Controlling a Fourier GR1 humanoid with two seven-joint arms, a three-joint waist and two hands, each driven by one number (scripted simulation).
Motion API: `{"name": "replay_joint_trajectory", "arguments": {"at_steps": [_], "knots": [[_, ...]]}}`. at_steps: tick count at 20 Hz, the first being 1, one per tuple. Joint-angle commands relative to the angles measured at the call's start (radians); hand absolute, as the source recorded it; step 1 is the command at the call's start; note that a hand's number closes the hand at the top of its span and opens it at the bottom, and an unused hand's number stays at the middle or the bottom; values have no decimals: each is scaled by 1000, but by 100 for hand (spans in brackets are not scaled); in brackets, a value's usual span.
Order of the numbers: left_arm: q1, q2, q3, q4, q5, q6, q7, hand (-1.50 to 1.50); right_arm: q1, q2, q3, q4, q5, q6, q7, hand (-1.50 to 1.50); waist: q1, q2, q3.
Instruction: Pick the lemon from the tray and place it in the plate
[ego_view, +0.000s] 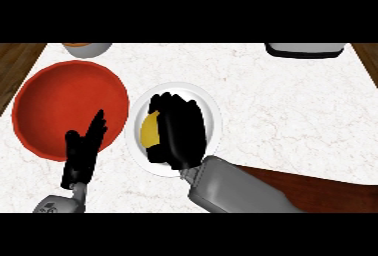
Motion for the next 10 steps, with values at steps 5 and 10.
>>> {"name": "replay_joint_trajectory", "arguments": {"at_steps": [5,10], "knots": [[-5,6,46,29,5,-48,-31,0,-131,4,-61,228,-106,-37,-13,150,-7,8,1],[18,-26,17,-17,-23,-24,4,0,-109,4,-54,333,-213,-3,-72,150,-1,8,1]]}}
